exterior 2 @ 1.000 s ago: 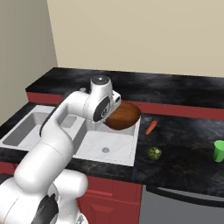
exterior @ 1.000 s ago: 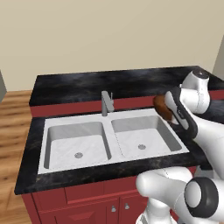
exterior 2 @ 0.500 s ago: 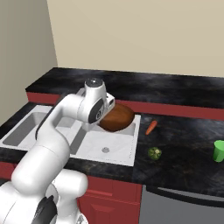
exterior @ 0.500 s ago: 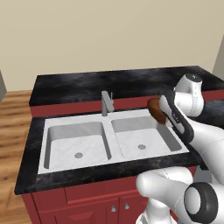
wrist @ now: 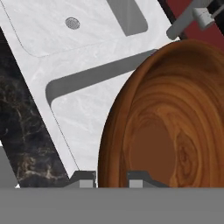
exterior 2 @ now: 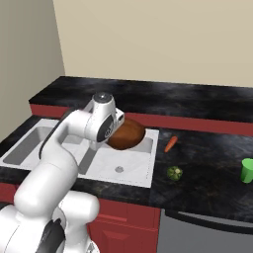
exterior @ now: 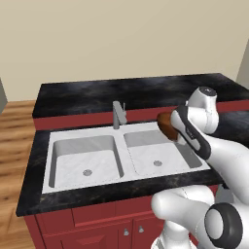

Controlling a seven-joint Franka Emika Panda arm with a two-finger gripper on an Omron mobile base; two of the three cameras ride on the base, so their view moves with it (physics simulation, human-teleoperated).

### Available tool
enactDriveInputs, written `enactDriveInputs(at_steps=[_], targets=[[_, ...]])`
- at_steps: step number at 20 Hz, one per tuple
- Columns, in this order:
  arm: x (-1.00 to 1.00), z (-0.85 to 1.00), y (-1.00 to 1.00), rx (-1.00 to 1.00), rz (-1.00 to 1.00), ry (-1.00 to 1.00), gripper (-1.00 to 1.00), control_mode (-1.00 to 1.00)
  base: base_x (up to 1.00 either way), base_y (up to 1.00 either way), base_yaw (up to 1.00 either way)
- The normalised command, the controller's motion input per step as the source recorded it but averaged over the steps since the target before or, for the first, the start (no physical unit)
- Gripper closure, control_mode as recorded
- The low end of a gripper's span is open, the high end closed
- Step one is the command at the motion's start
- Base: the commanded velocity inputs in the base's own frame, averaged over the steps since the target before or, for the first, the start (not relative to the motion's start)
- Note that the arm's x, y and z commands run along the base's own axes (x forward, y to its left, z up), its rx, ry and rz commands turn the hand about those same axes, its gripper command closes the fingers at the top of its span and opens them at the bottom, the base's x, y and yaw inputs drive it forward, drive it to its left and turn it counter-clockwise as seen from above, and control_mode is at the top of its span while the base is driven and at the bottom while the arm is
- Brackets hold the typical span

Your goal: Remove the broccoli and carrot from the sink. Then move the bowl and cup from the counter to the sink for washing.

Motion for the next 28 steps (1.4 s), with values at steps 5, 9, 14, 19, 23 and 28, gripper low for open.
enactDriveInputs(at_steps=[5,9,14,19,23,28], targets=[[0.17,-0.19,0.14,0.02,0.01,0.00,1.00,-1.00,0.00,0.00,0.00],[0.13,-0.22,0.04,0.04,0.00,0.00,1.00,-1.00,0.00,0.00,0.00],[0.08,-0.20,0.02,0.02,0.00,0.00,1.00,-1.00,0.00,0.00,0.00],[0.11,-0.23,0.05,0.00,0.00,0.00,1.00,-1.00,0.00,0.00,0.00],[0.13,-0.24,0.01,0.00,0.00,0.02,1.00,-1.00,0.00,0.00,0.00],[0.15,-0.24,0.00,0.00,-0.03,0.05,1.00,-1.00,0.00,0.00,0.00]])
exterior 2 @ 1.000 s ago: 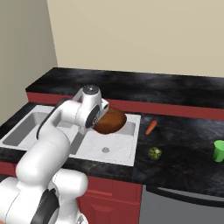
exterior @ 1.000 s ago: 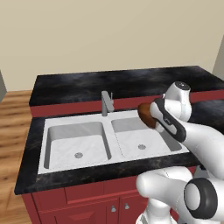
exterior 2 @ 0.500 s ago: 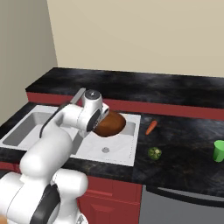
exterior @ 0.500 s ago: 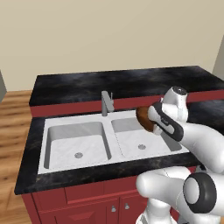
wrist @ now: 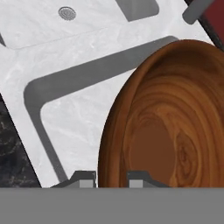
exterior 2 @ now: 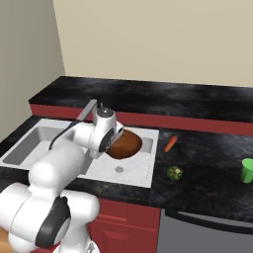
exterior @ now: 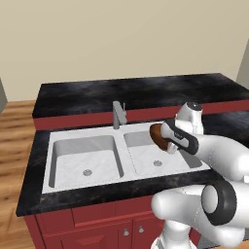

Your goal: Remove the broccoli and carrot from the sink. Then move the bowl and cup from the counter to the sink for washing.

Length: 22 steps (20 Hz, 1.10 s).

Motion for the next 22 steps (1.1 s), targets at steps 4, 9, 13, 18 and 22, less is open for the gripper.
enactDriveInputs(at_steps=[4,9,13,18,22], targets=[[0.19,-0.23,0.00,0.00,-0.04,0.07,1.00,-1.00,0.00,0.00,0.00],[0.21,-0.22,0.00,0.00,-0.03,0.05,1.00,-1.00,0.00,0.00,0.00],[0.19,-0.22,0.00,0.00,-0.03,0.04,1.00,-1.00,0.00,0.00,0.00],[0.11,-0.24,0.00,0.00,-0.04,0.00,1.00,-1.00,0.00,0.00,0.00],[0.09,-0.28,0.00,0.00,-0.05,0.00,1.00,-1.00,0.00,0.00,0.00]])
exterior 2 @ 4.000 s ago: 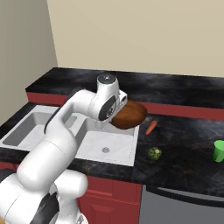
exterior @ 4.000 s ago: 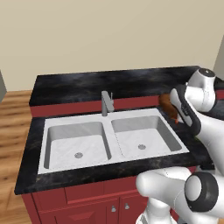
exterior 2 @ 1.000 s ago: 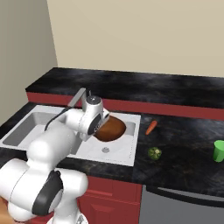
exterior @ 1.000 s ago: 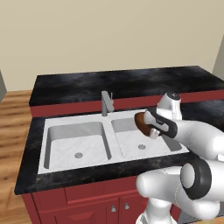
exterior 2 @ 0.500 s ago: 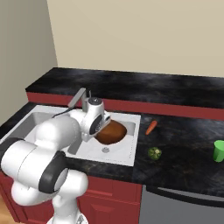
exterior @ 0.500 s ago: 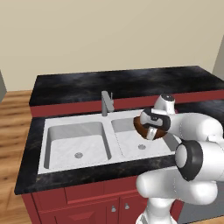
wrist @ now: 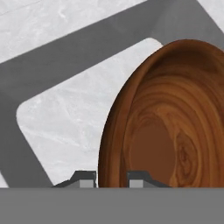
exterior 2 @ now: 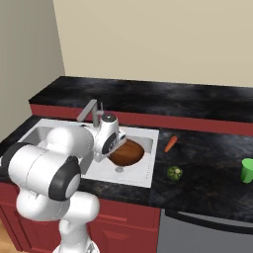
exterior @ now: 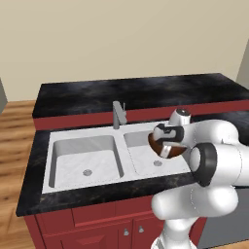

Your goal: Remove the broccoli and carrot from the sink. Then move the bowl and cup from the counter to the sink for washing.

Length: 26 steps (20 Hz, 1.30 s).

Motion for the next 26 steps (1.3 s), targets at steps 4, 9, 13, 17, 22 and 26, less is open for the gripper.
enactDriveInputs(at_steps=[4,9,13,17,22,26], targets=[[0.10,-0.26,0.00,0.00,-0.05,0.00,1.00,-1.00,0.00,0.00,0.00],[0.18,-0.19,0.00,0.00,-0.05,0.00,1.00,-1.00,0.00,0.00,0.00],[0.21,-0.12,0.00,0.00,-0.04,0.00,1.00,-1.00,0.00,0.00,0.00],[0.20,-0.14,0.00,0.00,-0.04,0.00,1.00,-1.00,0.00,0.00,0.00],[0.20,-0.20,0.00,0.00,-0.05,0.00,1.00,-1.00,0.00,0.00,0.00],[0.17,-0.20,-0.05,-0.01,-0.07,0.00,1.00,-1.00,0.00,0.00,0.00]])
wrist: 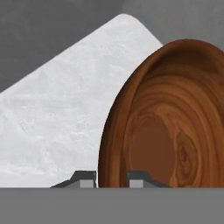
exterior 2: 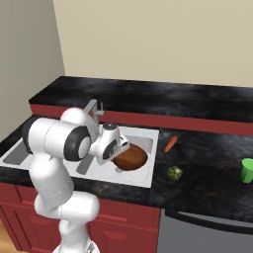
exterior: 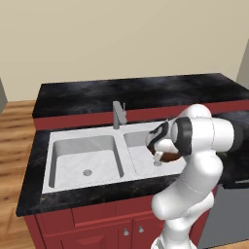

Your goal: Remove the broccoli and carrot from the sink. Then move the bowl and cup from the counter to the sink for washing.

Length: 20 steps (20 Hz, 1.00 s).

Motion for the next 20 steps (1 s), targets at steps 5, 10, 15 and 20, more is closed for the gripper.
enactDriveInputs(at_steps=[5,10,15,20], targets=[[0.17,-0.14,-0.05,-0.04,-0.07,0.00,1.00,-1.00,0.00,0.00,0.00],[0.20,-0.14,-0.02,-0.08,-0.06,0.00,1.00,-1.00,0.00,0.00,0.00],[0.21,-0.12,0.00,-0.09,-0.02,-0.02,1.00,-1.00,0.00,0.00,0.00],[0.24,-0.10,0.00,-0.08,0.00,-0.01,1.00,-1.00,0.00,0.00,0.00]])
